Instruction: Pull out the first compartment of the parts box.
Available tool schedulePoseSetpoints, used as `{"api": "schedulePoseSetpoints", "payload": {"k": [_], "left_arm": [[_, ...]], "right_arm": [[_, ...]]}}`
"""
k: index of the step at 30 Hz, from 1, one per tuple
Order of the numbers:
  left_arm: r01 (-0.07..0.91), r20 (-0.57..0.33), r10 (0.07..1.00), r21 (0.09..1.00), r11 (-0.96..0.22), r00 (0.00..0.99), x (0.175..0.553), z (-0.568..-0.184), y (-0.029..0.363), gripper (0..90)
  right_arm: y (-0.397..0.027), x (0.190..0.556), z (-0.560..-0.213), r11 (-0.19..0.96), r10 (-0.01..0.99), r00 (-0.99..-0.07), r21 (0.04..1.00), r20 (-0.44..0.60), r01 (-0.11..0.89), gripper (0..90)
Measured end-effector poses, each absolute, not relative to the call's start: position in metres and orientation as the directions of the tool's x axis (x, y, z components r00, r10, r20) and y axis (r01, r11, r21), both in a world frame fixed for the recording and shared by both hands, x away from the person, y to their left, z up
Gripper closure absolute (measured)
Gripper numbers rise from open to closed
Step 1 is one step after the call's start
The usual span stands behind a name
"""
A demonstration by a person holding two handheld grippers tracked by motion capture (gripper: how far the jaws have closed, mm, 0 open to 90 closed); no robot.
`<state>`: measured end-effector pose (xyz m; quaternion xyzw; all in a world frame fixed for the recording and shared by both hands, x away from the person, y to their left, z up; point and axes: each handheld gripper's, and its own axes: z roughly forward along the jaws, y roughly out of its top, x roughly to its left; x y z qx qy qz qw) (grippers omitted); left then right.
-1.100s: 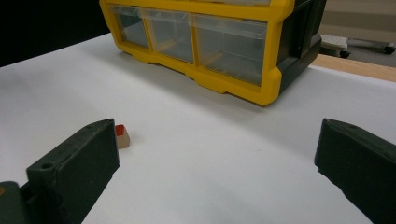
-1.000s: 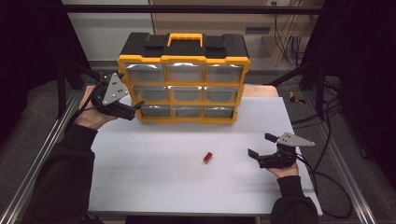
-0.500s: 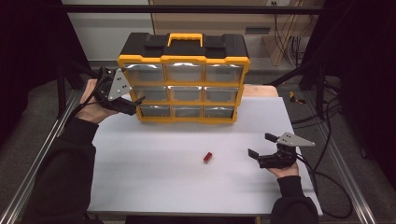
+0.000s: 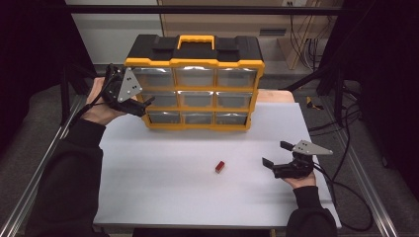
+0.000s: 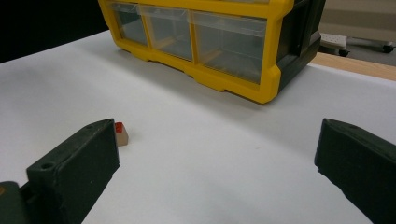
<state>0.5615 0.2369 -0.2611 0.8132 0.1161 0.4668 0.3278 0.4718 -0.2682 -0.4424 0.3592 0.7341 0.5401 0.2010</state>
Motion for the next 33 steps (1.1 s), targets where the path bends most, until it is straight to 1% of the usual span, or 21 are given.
{"api": "schedulePoseSetpoints", "payload": {"k": [6,10,33], "left_arm": [[-0.139,0.706,0.479,0.624,-0.769,0.521,0.566,-0.260,0.233,0.1],[-0.133,0.712,0.472,0.613,-0.779,0.519,0.569,-0.261,0.230,0.3],[-0.176,0.806,0.367,0.490,-0.854,0.465,0.580,-0.269,0.213,2.0]], "right_arm": [[-0.268,0.472,-0.442,0.160,0.744,-0.661,0.937,0.092,0.310,0.3],[-0.268,0.472,-0.442,0.160,0.745,-0.661,0.937,0.092,0.310,0.3],[-0.268,0.472,-0.442,0.160,0.744,-0.662,0.938,0.091,0.309,0.3]]}}
